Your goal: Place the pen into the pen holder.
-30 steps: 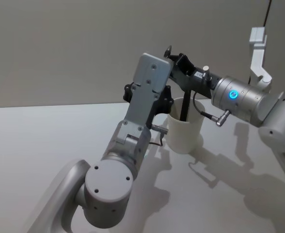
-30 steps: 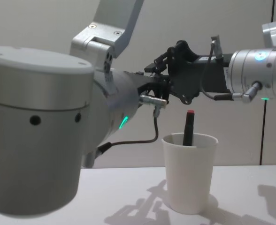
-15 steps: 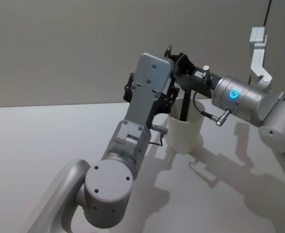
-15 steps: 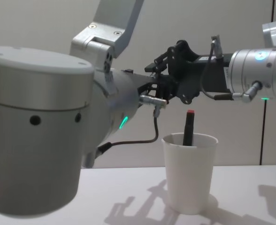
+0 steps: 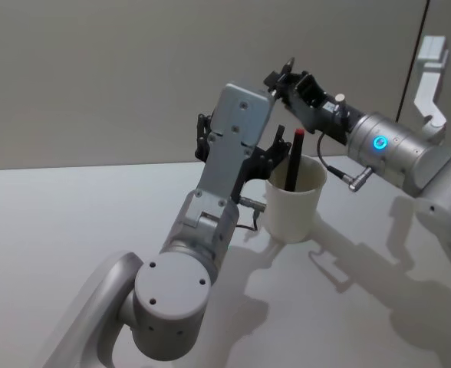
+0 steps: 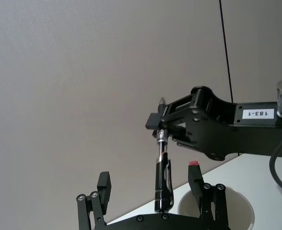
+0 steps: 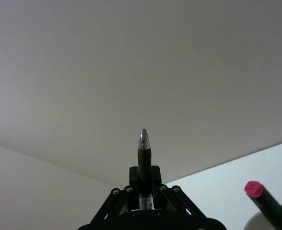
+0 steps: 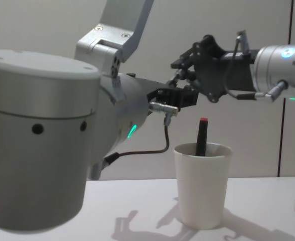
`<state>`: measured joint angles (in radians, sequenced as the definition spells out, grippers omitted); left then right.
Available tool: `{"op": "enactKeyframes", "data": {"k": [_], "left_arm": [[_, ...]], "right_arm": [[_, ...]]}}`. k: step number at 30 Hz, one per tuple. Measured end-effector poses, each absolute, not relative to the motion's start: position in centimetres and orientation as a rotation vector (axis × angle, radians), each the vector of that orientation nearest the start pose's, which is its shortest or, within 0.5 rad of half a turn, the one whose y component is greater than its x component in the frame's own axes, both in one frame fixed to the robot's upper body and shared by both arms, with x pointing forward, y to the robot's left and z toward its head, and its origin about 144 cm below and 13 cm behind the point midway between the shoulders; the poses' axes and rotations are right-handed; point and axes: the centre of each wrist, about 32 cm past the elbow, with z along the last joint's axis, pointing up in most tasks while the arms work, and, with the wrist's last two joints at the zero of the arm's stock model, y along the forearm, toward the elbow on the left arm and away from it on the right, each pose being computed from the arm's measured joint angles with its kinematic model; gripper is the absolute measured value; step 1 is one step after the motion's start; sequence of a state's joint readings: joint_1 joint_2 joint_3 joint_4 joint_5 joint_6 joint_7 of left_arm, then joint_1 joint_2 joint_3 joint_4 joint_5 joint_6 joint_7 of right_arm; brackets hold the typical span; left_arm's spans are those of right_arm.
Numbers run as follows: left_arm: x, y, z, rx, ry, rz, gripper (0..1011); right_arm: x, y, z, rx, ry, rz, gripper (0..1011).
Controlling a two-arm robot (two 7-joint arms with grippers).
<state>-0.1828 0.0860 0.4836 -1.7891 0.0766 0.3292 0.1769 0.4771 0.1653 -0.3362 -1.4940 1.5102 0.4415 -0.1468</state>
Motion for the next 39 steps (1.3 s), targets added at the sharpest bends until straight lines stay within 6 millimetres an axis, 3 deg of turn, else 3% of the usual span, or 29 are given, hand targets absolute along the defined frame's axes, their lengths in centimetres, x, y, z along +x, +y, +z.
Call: {"op": "enactKeyframes", "data": {"k": [13, 19, 27, 39], "left_arm": [[45.5, 10.5, 125.5, 0.108, -0.244, 1.318, 1000], [45.1, 12.8, 126.4, 0.148, -0.274, 1.35, 1001], [43.6, 17.5, 128.2, 0.197, -0.299, 1.396, 1001], [41.8, 20.5, 130.0, 0.172, -0.325, 1.531, 1001]], "right_arm": [[54.8, -18.0, 128.6, 0.597, 0.941, -0.938, 130], [54.2, -18.3, 128.6, 0.639, 0.887, -1.023, 130], [53.3, -18.4, 128.4, 0.681, 0.802, -1.141, 130], [52.0, -17.3, 127.5, 0.697, 0.619, -1.29, 130]]}}
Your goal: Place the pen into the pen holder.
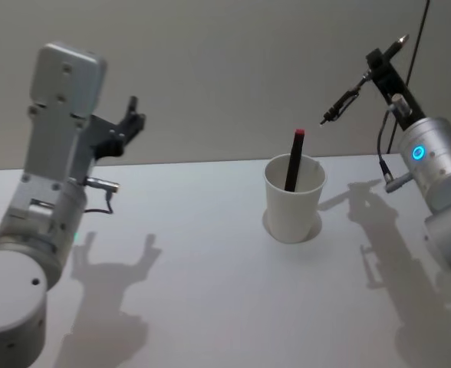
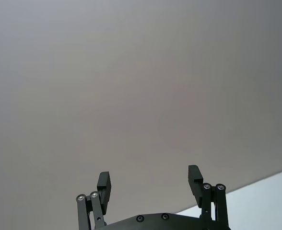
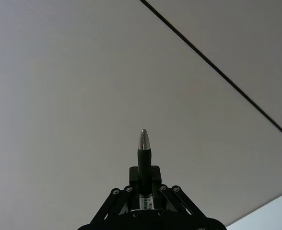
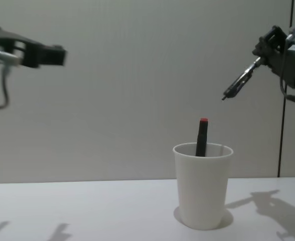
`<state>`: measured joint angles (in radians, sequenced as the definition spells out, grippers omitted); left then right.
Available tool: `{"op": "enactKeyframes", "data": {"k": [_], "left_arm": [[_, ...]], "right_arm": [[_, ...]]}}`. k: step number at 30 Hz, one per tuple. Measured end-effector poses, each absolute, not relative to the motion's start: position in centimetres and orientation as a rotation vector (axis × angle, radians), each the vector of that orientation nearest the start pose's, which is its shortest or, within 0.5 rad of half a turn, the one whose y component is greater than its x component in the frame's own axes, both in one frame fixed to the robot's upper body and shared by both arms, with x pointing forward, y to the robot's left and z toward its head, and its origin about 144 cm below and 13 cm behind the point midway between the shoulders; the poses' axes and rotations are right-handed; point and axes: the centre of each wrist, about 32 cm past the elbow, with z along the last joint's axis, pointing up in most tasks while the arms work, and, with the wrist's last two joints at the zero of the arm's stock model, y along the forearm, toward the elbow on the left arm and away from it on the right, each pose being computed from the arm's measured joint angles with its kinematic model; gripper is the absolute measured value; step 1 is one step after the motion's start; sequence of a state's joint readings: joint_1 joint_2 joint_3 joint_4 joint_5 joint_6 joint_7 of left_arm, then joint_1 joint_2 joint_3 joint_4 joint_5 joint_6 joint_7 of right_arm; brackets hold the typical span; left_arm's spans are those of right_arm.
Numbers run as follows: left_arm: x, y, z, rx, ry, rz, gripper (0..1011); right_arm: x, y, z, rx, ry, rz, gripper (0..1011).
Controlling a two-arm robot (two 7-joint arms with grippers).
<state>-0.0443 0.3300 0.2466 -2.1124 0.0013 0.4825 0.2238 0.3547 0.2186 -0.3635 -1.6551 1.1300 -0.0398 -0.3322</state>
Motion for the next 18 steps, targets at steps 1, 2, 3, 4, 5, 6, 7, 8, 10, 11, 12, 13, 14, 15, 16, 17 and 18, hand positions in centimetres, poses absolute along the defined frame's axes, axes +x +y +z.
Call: {"op": "enactKeyframes", "data": {"k": [1, 2, 3, 4, 5, 6, 7, 8, 10, 11, 12, 13, 14, 15, 16, 17, 18], "left_arm": [[41.7, 20.7, 130.2, 0.165, -0.328, 1.55, 1001], [41.6, 20.8, 130.4, 0.16, -0.33, 1.562, 1001], [41.5, 20.9, 130.4, 0.156, -0.332, 1.573, 1001], [41.4, 21.0, 130.5, 0.152, -0.333, 1.587, 1001], [41.3, 21.2, 130.7, 0.142, -0.336, 1.609, 1001], [41.3, 21.3, 130.8, 0.138, -0.336, 1.619, 1001], [41.1, 21.4, 131.0, 0.128, -0.338, 1.644, 1001], [41.1, 21.4, 131.0, 0.128, -0.338, 1.644, 1001], [40.9, 21.7, 131.2, 0.114, -0.34, 1.673, 1001], [40.9, 21.8, 131.3, 0.109, -0.341, 1.682, 1001], [40.8, 21.9, 131.4, 0.101, -0.343, 1.698, 1001], [40.8, 22.0, 131.5, 0.097, -0.343, 1.706, 1001], [40.7, 22.0, 131.6, 0.093, -0.344, 1.712, 1001], [40.6, 22.1, 131.7, 0.087, -0.345, 1.725, 1001], [40.6, 22.2, 131.7, 0.084, -0.346, 1.73, 1001], [40.5, 22.2, 131.8, 0.079, -0.346, 1.739, 1001], [40.5, 22.2, 131.8, 0.079, -0.346, 1.739, 1001]], "right_arm": [[51.9, -17.1, 127.5, 0.695, 0.605, -1.296, 130], [51.8, -17.0, 127.4, 0.695, 0.588, -1.302, 130], [51.7, -16.9, 127.3, 0.694, 0.574, -1.307, 130], [51.6, -16.7, 127.2, 0.691, 0.547, -1.314, 130], [51.3, -16.4, 127.0, 0.686, 0.522, -1.318, 130], [51.2, -16.3, 126.9, 0.684, 0.503, -1.322, 130], [51.2, -16.1, 126.9, 0.681, 0.495, -1.323, 130], [51.1, -16.0, 126.8, 0.679, 0.476, -1.326, 130], [50.7, -15.6, 126.6, 0.671, 0.435, -1.326, 130], [50.6, -15.4, 126.5, 0.668, 0.415, -1.327, 130], [50.4, -15.1, 126.3, 0.661, 0.388, -1.324, 130], [50.3, -15.0, 126.3, 0.658, 0.374, -1.323, 130], [50.2, -14.9, 126.2, 0.654, 0.354, -1.322, 130], [50.1, -14.7, 126.1, 0.651, 0.339, -1.32, 130], [49.8, -14.4, 126.0, 0.644, 0.308, -1.316, 130], [49.7, -14.3, 125.9, 0.641, 0.294, -1.313, 130], [49.6, -14.1, 125.8, 0.639, 0.286, -1.31, 130]]}}
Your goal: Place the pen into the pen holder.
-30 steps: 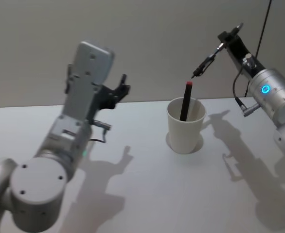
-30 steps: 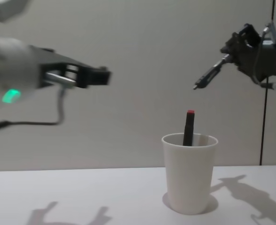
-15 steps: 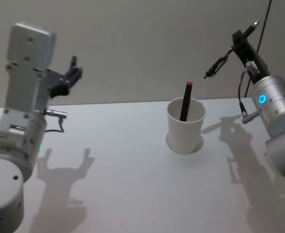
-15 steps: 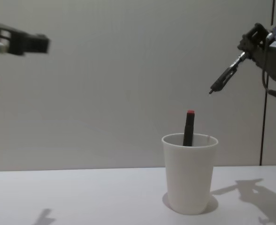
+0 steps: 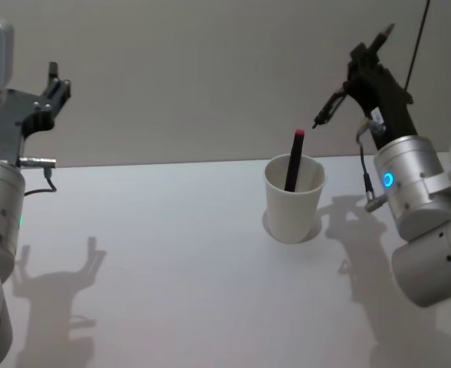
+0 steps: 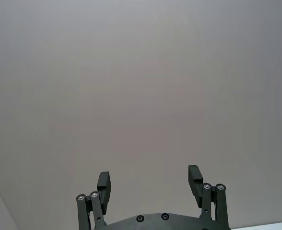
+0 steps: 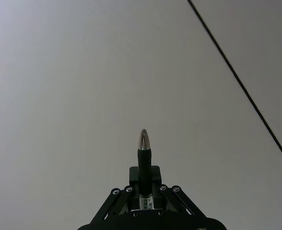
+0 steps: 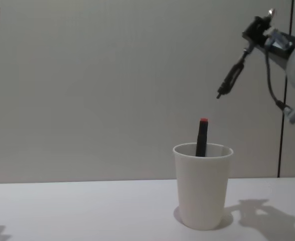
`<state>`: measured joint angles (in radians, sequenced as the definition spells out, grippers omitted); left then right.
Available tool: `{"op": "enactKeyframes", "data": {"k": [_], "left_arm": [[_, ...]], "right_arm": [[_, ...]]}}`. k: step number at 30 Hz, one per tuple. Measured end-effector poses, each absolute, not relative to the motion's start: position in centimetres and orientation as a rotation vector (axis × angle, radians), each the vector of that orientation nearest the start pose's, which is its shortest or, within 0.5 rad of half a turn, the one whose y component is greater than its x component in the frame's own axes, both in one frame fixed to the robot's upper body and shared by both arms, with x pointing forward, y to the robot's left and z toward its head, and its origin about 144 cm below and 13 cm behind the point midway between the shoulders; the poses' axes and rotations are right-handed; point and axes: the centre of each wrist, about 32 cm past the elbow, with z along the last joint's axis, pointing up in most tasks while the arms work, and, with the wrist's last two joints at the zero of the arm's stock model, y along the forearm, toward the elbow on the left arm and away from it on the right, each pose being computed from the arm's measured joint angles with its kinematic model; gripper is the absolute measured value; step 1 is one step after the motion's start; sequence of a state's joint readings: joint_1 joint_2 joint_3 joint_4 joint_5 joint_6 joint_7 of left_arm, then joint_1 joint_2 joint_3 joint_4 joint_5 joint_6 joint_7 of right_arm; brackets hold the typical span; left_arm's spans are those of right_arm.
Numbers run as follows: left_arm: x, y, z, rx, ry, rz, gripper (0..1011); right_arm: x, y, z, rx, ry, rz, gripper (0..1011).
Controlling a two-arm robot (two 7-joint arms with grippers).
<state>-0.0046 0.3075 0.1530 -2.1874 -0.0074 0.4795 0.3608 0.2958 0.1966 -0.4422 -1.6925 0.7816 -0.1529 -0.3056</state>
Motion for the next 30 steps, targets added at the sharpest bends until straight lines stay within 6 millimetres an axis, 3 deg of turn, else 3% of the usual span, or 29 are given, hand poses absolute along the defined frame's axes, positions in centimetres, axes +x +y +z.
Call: {"op": "enactKeyframes", "data": {"k": [12, 30], "left_arm": [[40.2, 22.7, 132.2, 0.053, -0.351, 1.791, 1001], [40.1, 22.9, 132.4, 0.041, -0.353, 1.813, 1001]], "right_arm": [[49.1, -13.1, 125.2, 0.608, 0.206, -1.287, 130], [51.5, -13.6, 125.6, 0.464, 0.244, -1.272, 130]]}}
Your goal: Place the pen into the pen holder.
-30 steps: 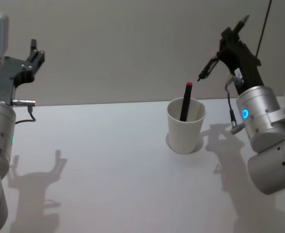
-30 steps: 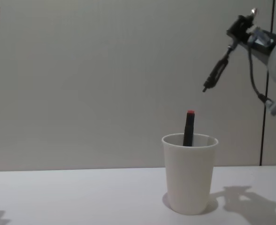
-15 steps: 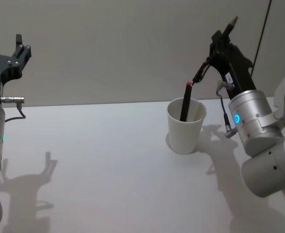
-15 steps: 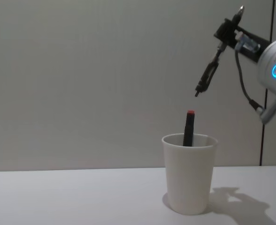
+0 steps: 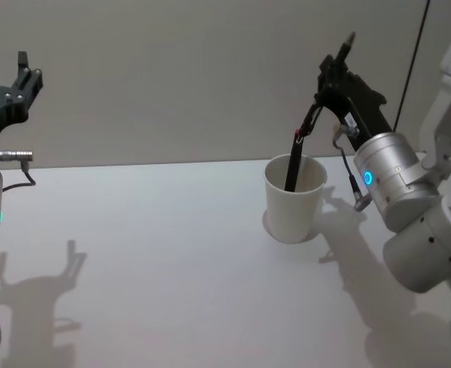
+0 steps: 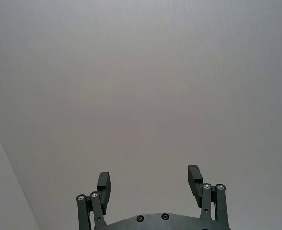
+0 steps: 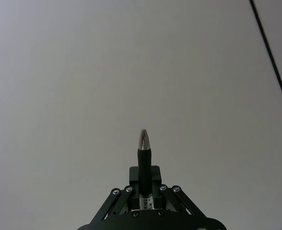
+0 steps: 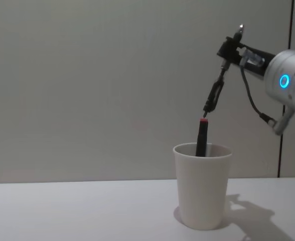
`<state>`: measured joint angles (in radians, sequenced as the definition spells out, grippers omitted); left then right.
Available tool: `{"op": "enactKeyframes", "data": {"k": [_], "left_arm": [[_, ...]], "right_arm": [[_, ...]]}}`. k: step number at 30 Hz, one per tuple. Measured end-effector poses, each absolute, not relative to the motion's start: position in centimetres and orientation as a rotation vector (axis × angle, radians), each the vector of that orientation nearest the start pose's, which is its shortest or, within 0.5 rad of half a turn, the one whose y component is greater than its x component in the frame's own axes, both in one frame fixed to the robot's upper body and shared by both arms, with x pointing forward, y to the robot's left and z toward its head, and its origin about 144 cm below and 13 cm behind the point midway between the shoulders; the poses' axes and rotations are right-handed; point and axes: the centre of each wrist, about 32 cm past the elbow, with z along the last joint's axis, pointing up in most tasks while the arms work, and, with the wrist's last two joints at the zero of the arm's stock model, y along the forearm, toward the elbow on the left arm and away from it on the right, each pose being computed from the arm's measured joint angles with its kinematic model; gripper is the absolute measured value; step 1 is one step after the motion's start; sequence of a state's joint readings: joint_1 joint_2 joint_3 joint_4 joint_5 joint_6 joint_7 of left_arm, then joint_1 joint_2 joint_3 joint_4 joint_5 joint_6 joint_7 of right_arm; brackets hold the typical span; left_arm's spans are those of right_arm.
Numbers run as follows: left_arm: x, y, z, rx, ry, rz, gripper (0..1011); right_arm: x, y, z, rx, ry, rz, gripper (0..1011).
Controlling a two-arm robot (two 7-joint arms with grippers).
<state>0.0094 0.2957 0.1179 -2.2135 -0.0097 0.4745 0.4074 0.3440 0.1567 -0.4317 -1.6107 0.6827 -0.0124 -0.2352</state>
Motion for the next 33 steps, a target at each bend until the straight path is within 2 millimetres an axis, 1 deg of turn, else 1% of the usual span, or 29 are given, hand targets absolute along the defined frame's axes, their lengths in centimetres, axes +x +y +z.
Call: {"op": "enactKeyframes", "data": {"k": [17, 25, 33], "left_arm": [[40.0, 22.9, 132.4, 0.039, -0.354, 1.818, 1001], [40.0, 22.9, 132.4, 0.039, -0.354, 1.819, 1001], [40.0, 22.9, 132.4, 0.039, -0.354, 1.819, 1001]], "right_arm": [[51.7, -14.0, 126.2, 0.301, 0.209, -1.204, 130], [51.6, -14.2, 125.8, 0.25, 0.184, -1.199, 130], [51.7, -14.0, 125.1, 0.241, 0.163, -1.178, 130]]}}
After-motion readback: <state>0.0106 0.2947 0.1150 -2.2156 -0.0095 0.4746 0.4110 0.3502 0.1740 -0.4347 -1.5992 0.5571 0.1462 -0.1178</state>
